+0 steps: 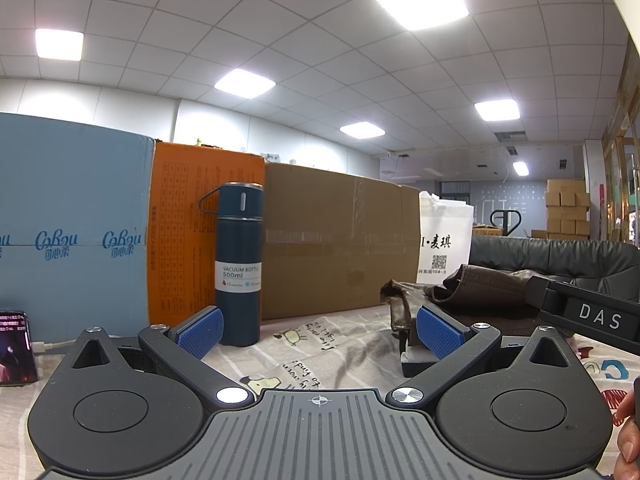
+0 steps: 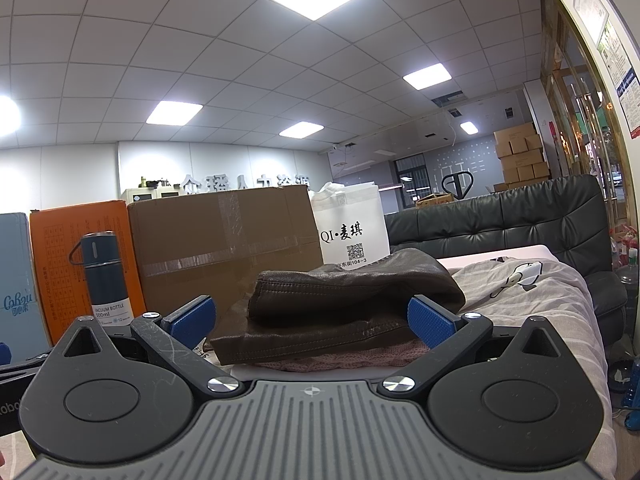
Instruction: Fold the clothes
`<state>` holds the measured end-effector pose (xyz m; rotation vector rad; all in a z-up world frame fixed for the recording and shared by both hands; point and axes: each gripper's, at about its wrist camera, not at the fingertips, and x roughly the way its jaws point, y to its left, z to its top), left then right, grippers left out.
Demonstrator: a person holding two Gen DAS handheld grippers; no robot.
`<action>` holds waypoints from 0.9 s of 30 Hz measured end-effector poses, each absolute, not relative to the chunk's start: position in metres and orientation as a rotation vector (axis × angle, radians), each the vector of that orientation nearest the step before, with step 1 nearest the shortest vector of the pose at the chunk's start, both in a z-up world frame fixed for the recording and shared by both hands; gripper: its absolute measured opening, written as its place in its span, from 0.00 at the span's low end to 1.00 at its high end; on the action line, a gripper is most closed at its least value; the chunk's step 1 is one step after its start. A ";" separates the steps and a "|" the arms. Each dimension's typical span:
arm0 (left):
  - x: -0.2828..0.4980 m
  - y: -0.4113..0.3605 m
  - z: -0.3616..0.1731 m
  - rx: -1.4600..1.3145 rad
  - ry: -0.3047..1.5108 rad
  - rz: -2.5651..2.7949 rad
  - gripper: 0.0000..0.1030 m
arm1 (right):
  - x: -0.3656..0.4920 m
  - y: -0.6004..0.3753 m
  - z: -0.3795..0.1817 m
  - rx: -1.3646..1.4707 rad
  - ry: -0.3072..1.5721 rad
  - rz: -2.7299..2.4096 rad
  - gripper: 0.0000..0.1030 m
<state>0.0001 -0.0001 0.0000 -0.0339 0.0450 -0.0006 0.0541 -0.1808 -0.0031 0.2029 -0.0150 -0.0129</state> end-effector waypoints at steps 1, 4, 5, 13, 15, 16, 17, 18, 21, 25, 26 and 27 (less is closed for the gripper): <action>0.000 0.000 0.000 -0.032 0.044 0.000 1.00 | 0.054 -0.181 -0.003 0.203 -0.015 -0.013 1.00; 0.000 -0.001 0.000 -0.027 0.040 0.001 1.00 | 0.054 -0.181 -0.003 0.202 -0.016 -0.013 1.00; 0.001 -0.001 0.000 -0.026 0.039 0.001 1.00 | 0.054 -0.181 -0.003 0.202 -0.016 -0.013 1.00; 0.000 0.002 0.000 -0.035 0.034 0.001 1.00 | 0.054 -0.181 -0.003 0.203 -0.016 -0.013 1.00; -0.001 0.001 -0.001 -0.035 0.034 0.002 1.00 | 0.054 -0.181 -0.003 0.203 -0.016 -0.012 1.00; -0.002 0.001 -0.001 -0.034 0.034 0.002 1.00 | 0.054 -0.181 -0.003 0.203 -0.016 -0.012 1.00; -0.002 0.001 0.000 -0.034 0.034 0.002 1.00 | 0.054 -0.181 -0.003 0.203 -0.016 -0.012 1.00; -0.003 0.001 0.001 -0.034 0.034 0.002 1.00 | 0.054 -0.181 -0.003 0.203 -0.016 -0.012 1.00; -0.003 0.001 0.000 -0.035 0.035 0.002 1.00 | 0.054 -0.181 -0.003 0.203 -0.016 -0.012 1.00; -0.002 0.001 0.000 -0.034 0.036 0.002 1.00 | 0.054 -0.181 -0.003 0.203 -0.016 -0.012 1.00; -0.001 0.001 0.000 -0.034 0.037 0.002 1.00 | 0.054 -0.181 -0.003 0.203 -0.016 -0.012 1.00; -0.001 0.001 0.000 -0.034 0.037 0.002 1.00 | 0.054 -0.181 -0.003 0.203 -0.016 -0.012 1.00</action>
